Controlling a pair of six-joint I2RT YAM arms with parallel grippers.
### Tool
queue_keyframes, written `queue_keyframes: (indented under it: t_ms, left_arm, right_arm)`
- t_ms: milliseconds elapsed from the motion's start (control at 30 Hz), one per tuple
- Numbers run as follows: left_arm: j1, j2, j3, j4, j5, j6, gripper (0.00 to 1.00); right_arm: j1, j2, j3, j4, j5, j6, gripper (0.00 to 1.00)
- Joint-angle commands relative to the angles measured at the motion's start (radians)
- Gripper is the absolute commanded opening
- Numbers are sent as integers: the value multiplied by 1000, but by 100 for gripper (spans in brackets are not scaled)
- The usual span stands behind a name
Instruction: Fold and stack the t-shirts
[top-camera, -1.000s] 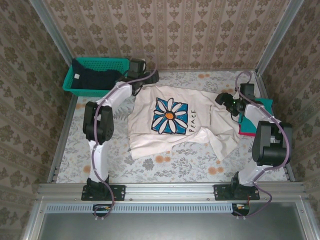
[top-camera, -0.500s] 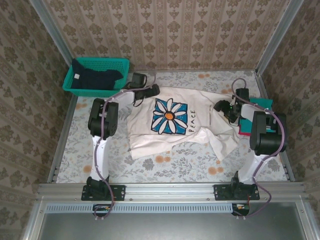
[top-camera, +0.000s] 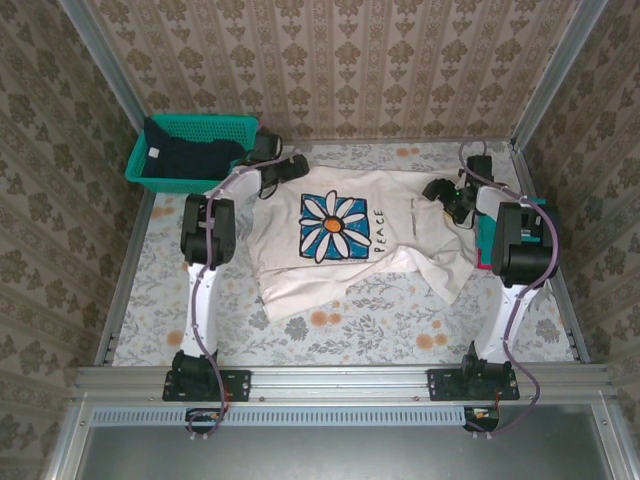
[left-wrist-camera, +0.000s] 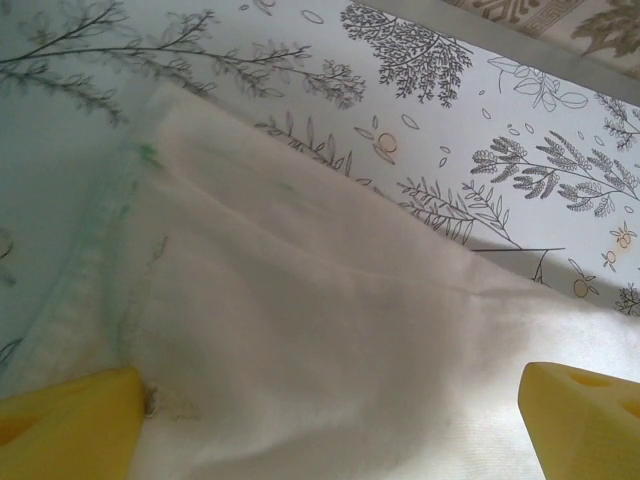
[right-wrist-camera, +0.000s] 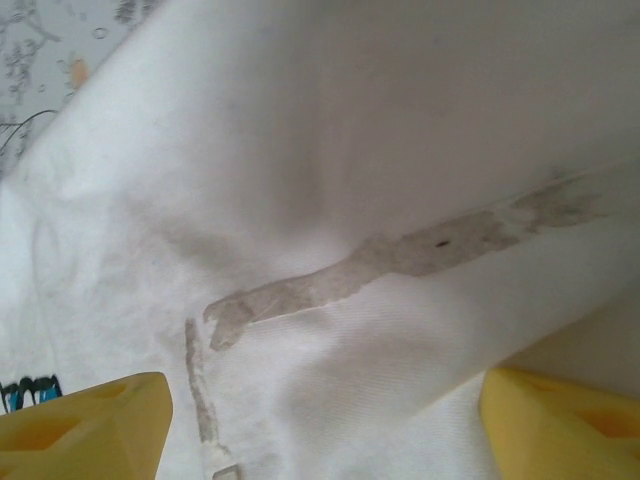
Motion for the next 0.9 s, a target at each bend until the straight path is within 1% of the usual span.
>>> queue_keyframes:
  t_ms: [0,67,167,267,367,467,600,667,733,767,800,833,867]
  left_arm:
    - [-22,-17,51,-101,-9,50,98]
    - [-36,-77,-2,-64,-27,57,98]
    - [-63,-234,-156,46,-75,78,98]
    - [-87,-383,-290,102,-105,93,99]
    - [-93,-508,-432,139,-97,59,99]
    - [-91,-589,-563,149,-52,-10,99]
    - [-85,-668,-777,232,-10,-121,98]
    - [-85,-686,-853,260,8,-159,96]
    - [-87,-692,-905,272,17,-185,95]
    - [-89,-691,-921,278,20,-190,95]
    - [-90,-687,-935,281,22,-193,94]
    - [-92,-682,-946,281,21,-195,94]
    - [-91,-677,-953,283,19,-198,94]
  right_arm:
    - [36,-39,-23,-11,-32,-60,86]
    - [65,-121,-64,19,0,-103,87]
    - [113,-262,-159,74,31,-159,88]
    - [189,-413,-264,124,65,-236,89]
    - [311,-541,-354,139,106,-338,89]
    - [459,-629,-435,163,96,-384,89]
    - [654,-639,-488,174,65,-388,87]
    - [752,-615,-482,154,107,-410,86]
    - [841,-569,-460,147,134,-417,79]
    - [871,-545,-450,152,130,-409,72]
    - [898,-513,-435,162,107,-400,49]
    - [925,-480,-418,175,82,-387,35]
    - [945,-451,-404,181,67,-379,30]
